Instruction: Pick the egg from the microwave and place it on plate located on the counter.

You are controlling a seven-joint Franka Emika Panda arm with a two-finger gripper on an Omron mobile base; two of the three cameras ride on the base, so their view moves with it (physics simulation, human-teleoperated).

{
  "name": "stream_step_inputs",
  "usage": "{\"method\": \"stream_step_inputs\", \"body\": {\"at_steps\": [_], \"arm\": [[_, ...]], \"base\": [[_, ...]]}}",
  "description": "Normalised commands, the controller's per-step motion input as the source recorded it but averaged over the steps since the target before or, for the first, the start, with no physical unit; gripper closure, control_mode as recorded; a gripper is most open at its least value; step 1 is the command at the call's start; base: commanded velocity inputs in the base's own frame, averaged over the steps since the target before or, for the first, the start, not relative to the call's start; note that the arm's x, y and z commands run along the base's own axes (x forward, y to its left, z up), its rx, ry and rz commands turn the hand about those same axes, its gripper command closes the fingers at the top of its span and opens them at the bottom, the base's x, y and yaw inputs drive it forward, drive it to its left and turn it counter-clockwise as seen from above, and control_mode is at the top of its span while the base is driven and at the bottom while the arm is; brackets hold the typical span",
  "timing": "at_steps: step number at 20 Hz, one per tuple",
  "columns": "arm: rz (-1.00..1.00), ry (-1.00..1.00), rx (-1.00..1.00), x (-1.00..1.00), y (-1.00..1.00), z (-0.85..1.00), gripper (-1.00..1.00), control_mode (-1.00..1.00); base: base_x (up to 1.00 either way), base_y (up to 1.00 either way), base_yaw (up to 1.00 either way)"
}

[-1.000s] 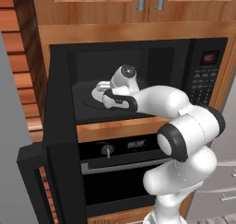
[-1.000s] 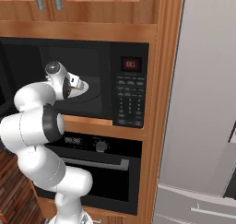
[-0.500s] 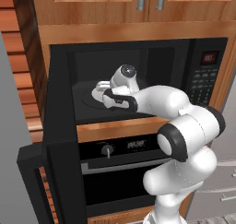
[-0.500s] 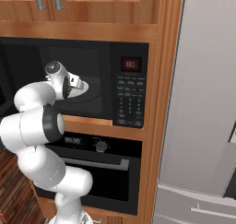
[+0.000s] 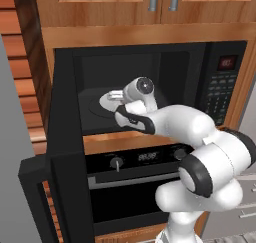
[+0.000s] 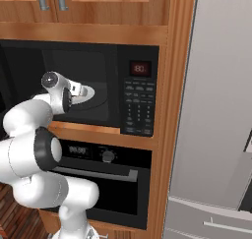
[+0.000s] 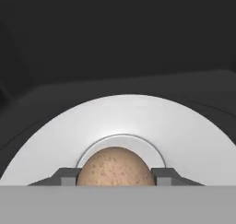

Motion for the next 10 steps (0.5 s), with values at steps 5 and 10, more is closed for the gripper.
{"method": "stream_step_inputs", "body": {"at_steps": [5,10], "arm": [[0.00,-0.02,0.00,-0.42,-0.13,0.78,1.00,-1.00],[0.00,0.03,0.00,-0.78,-0.28,0.44,1.00,-1.00]], "base": [[0.00,0.00,0.00],[0.00,0.00,0.00]]}}
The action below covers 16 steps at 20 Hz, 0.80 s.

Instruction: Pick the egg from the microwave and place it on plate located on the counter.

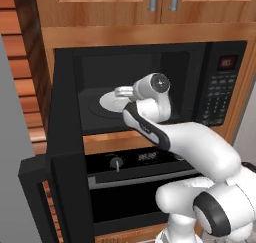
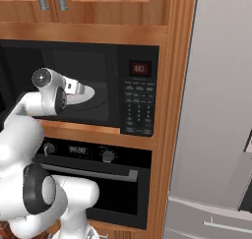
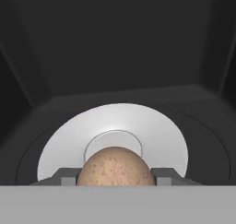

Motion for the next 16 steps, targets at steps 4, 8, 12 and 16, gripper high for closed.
{"method": "stream_step_inputs", "body": {"at_steps": [4,8,12,16], "arm": [[0.00,0.00,-0.01,-0.98,-0.39,0.00,1.00,-1.00],[0.00,0.00,0.00,-1.00,-0.36,0.14,1.00,-1.00],[0.00,0.08,-0.02,-0.98,-0.21,0.23,1.00,-1.00],[0.00,0.11,-0.07,-0.90,0.00,0.20,1.00,-1.00]], "base": [[0.00,0.00,0.00],[0.00,0.00,0.00],[0.00,0.00,0.00],[0.00,0.00,0.00]]}}
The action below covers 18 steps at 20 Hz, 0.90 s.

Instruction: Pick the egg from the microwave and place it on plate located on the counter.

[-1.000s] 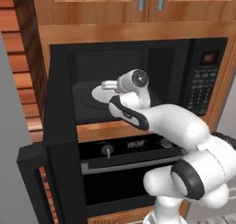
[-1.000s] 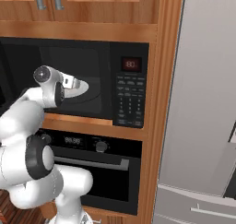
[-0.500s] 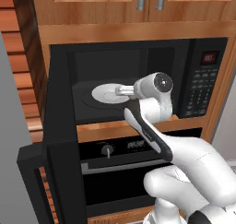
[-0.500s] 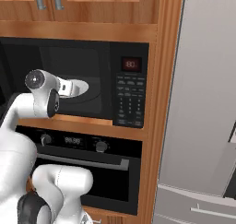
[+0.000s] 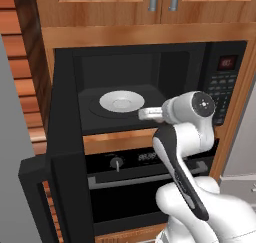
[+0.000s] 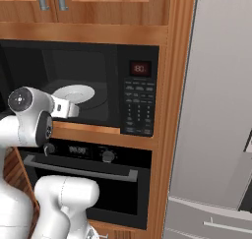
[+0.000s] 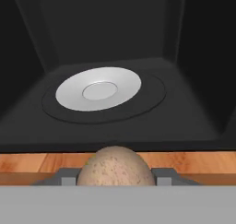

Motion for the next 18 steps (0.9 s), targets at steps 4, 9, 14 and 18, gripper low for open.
{"method": "stream_step_inputs", "body": {"at_steps": [4,9,14,18], "arm": [[0.00,0.12,-0.06,-0.73,0.00,0.32,1.00,-1.00],[0.00,0.11,-0.04,-0.57,0.00,0.26,1.00,-1.00],[0.00,0.05,-0.04,-0.43,-0.13,0.17,1.00,-1.00],[0.00,0.01,-0.01,-0.17,-0.24,0.14,1.00,-1.00]], "base": [[0.00,0.00,0.00],[0.00,0.00,0.00],[0.00,0.00,0.00],[0.00,0.00,0.00]]}}
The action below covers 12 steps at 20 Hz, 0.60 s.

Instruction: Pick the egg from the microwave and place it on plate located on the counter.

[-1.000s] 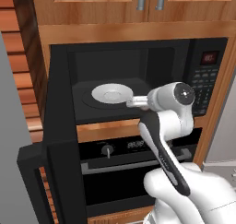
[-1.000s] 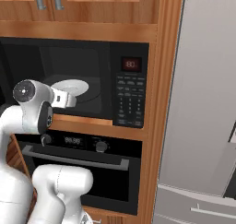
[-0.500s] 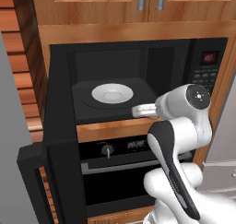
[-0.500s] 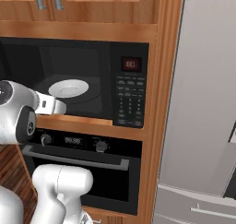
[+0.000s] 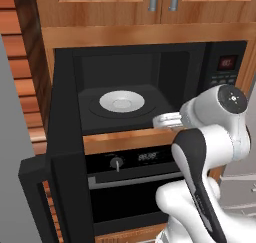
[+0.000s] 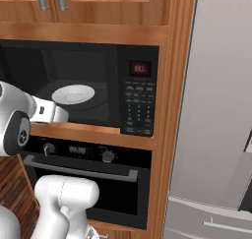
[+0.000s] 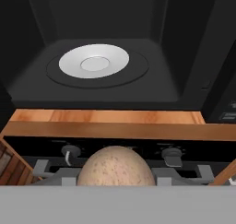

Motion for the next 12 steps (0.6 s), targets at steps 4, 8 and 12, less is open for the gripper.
{"method": "stream_step_inputs", "body": {"at_steps": [4,8,12], "arm": [[0.00,0.00,0.00,0.00,-0.22,0.03,1.00,-1.00],[0.00,0.00,0.00,0.00,-0.26,0.00,1.00,-1.00],[0.00,0.00,0.00,-0.02,-0.19,0.00,1.00,-1.00]], "base": [[0.00,0.00,0.00],[0.00,0.00,0.00],[0.00,0.00,0.00]]}}
